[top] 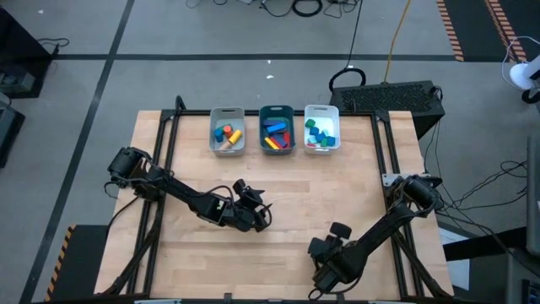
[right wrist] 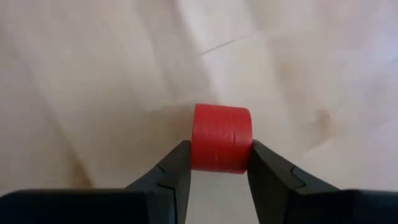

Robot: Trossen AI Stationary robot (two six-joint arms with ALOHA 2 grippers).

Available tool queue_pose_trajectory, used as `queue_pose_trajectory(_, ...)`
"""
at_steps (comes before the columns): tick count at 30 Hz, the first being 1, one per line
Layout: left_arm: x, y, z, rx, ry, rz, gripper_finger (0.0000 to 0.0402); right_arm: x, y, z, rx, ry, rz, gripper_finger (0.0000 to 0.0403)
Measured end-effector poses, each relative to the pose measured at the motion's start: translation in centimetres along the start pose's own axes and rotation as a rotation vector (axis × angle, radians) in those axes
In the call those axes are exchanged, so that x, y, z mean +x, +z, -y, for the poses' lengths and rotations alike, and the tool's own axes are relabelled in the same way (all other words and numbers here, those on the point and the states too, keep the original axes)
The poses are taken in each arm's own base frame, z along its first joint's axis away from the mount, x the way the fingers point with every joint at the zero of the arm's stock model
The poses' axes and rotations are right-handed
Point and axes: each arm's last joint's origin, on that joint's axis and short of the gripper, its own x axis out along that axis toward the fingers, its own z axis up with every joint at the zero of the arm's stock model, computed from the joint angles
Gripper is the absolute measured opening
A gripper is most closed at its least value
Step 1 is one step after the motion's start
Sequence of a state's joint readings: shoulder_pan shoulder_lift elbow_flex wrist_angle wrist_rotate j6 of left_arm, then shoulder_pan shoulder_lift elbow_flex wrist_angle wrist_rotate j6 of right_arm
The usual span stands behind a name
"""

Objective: Sort blocks by size
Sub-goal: Put the red half-circle block into the white bin

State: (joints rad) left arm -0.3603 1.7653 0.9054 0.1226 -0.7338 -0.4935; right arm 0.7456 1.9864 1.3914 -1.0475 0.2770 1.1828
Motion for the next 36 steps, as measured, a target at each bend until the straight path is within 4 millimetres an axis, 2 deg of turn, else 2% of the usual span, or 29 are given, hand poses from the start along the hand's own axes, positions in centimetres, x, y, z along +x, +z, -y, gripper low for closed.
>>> queue_pose_trajectory(8,0.0,0.0,0.0,0.000,-0.001,0.000,0.0253,-2.4,1.3,2.3,-0.019,-0.056,0.116,0.0115)
queue_pose_trajectory(14,0.0,0.0,0.0,0.000,-0.001,0.000,0.0253,-3.2,2.9,4.2,-0.040,-0.126,0.176,0.0115)
queue_pose_trajectory(20,0.0,0.0,0.0,0.004,0.000,-0.003,0.0253,-2.6,5.3,6.3,-0.032,-0.261,0.245,0.0117)
queue_pose_trajectory(30,0.0,-0.1,0.0,0.007,0.000,-0.006,0.0253,-1.0,9.8,10.5,-0.063,-0.396,0.185,0.0118)
queue_pose_trajectory(36,0.0,-0.2,0.0,0.019,-0.009,-0.025,0.0253,-1.1,11.9,13.5,-0.040,-0.430,0.170,0.0118)
